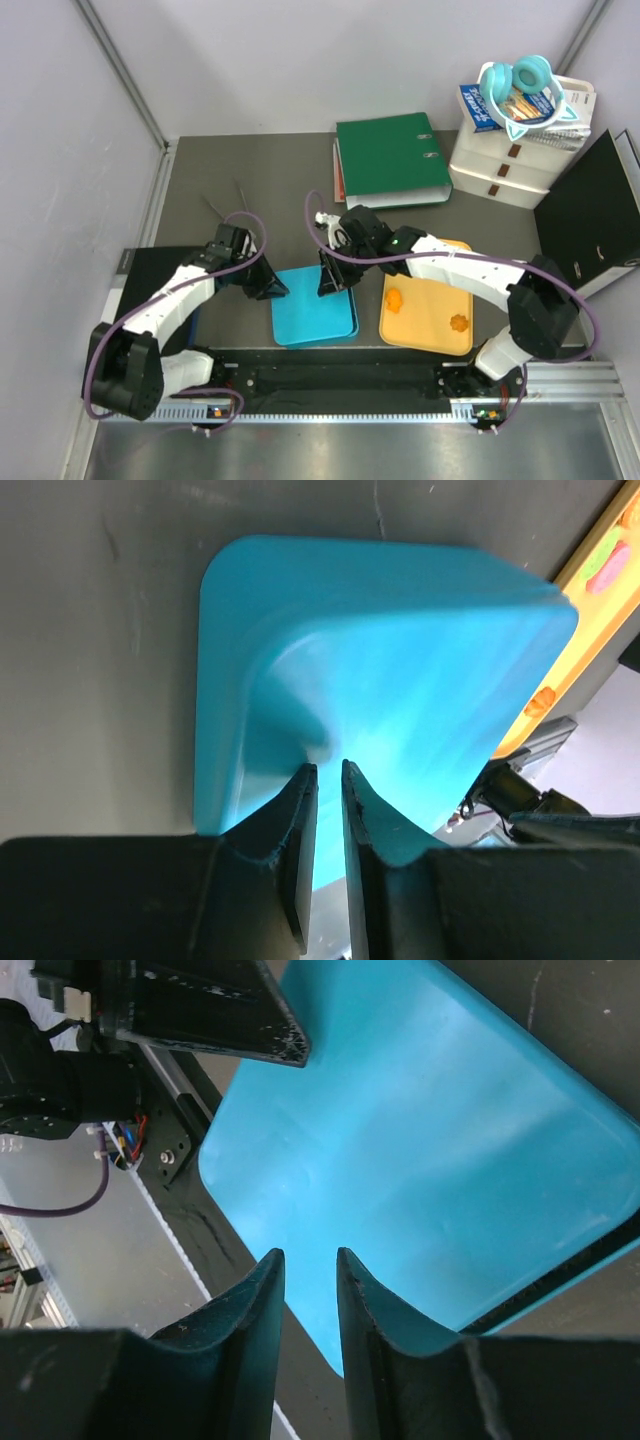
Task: Pack the cookies
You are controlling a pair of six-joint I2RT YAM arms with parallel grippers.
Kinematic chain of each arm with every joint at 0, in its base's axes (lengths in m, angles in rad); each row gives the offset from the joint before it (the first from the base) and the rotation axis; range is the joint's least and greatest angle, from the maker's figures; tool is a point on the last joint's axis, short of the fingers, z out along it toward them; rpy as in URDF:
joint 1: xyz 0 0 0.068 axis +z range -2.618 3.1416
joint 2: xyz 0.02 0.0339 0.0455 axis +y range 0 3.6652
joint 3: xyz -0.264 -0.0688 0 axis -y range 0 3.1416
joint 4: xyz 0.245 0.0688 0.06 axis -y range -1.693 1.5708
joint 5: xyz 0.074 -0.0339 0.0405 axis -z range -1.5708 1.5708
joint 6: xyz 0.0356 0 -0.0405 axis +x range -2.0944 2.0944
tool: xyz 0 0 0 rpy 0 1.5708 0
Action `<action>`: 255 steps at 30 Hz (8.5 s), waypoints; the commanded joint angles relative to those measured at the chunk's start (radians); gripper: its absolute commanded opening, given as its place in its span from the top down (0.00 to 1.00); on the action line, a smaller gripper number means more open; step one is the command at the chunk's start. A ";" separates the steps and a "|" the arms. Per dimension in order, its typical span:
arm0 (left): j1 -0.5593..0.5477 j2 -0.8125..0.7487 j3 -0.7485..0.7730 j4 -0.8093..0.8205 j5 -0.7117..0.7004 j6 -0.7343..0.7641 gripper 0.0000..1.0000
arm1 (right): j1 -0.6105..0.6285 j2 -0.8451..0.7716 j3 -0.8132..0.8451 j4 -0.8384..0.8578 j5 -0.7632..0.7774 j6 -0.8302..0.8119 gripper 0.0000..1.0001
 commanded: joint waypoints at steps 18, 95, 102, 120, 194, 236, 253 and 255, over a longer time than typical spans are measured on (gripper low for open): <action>-0.016 -0.015 0.218 0.046 -0.038 0.043 0.68 | -0.029 -0.107 0.005 0.033 0.105 0.046 0.72; -0.007 -1.104 -0.584 -0.160 -0.314 -0.682 1.00 | -0.312 -0.367 -0.473 0.219 0.103 0.274 1.00; -0.007 -1.027 -0.593 -0.198 -0.331 -0.670 1.00 | -0.312 -0.361 -0.480 0.220 0.111 0.273 1.00; -0.007 -0.463 -0.543 0.293 -0.201 -0.498 1.00 | -0.313 -0.342 -0.482 0.231 0.105 0.285 1.00; 0.278 0.047 -0.464 1.088 0.207 -0.458 1.00 | -0.330 -0.307 -0.439 0.187 0.123 0.248 1.00; 0.367 -0.265 -0.415 0.215 0.152 -0.156 1.00 | -0.330 -0.328 -0.448 0.181 0.140 0.237 1.00; 0.324 -0.303 -0.415 0.130 0.308 -0.004 1.00 | -0.331 -0.288 -0.416 0.164 0.143 0.222 1.00; 0.315 -0.303 -0.415 0.141 0.322 -0.004 1.00 | -0.331 -0.288 -0.417 0.165 0.145 0.222 1.00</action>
